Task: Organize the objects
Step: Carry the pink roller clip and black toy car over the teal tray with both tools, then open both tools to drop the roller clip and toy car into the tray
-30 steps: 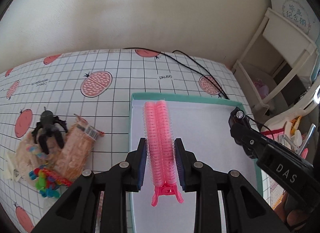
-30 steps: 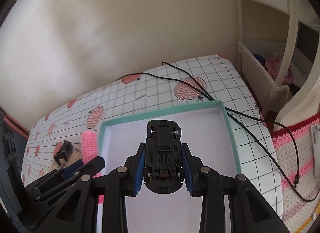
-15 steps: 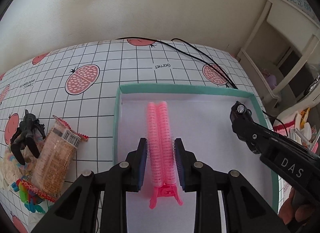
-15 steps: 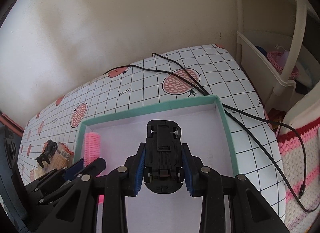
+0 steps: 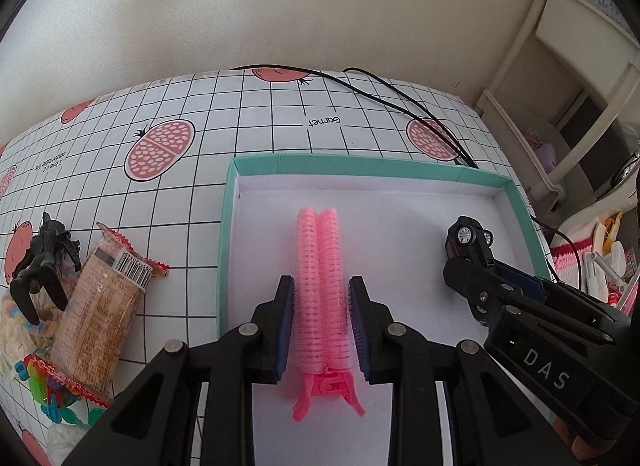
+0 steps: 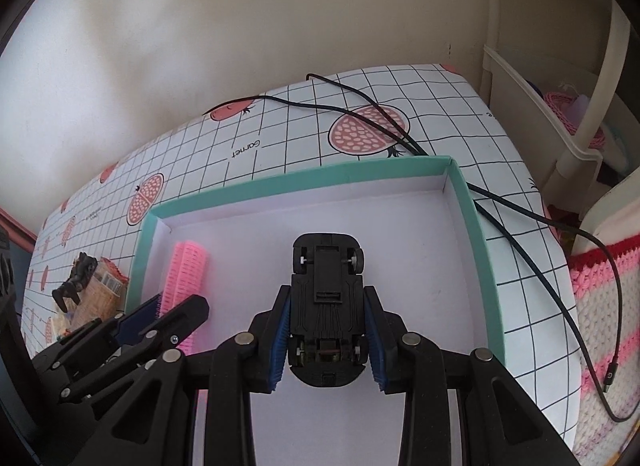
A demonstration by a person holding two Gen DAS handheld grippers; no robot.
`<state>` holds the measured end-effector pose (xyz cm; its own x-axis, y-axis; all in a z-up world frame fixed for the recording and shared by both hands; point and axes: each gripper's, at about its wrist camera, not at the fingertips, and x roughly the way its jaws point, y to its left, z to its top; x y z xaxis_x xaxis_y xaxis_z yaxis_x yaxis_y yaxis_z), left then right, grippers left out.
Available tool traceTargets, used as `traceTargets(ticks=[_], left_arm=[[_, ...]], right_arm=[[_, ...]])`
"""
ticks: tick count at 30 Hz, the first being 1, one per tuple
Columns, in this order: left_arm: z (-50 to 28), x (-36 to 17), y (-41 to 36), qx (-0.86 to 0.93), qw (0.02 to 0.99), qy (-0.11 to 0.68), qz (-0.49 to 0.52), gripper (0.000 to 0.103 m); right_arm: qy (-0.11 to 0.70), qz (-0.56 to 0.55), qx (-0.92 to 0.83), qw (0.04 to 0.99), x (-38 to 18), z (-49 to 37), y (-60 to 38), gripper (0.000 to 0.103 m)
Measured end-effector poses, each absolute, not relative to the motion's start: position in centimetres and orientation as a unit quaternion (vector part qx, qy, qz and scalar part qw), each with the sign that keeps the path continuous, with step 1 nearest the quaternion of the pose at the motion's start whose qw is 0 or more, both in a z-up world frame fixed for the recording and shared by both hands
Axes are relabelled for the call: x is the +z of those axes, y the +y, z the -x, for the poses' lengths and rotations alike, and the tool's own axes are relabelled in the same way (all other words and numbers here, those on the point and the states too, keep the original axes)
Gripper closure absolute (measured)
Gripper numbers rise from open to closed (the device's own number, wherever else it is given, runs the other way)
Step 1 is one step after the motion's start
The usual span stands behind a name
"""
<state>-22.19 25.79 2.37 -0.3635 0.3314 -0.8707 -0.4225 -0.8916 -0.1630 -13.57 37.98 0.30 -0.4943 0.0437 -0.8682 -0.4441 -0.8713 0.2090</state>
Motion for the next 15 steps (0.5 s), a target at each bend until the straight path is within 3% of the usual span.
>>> traceTargets(ticks=[15], left_arm=[[22.36,3.24,25.57,0.824,0.227,0.03,0.519,0.074]], right_arm=[[0.199,0.486,0.838,0.15,0.86,13.52,37.71,0.062]])
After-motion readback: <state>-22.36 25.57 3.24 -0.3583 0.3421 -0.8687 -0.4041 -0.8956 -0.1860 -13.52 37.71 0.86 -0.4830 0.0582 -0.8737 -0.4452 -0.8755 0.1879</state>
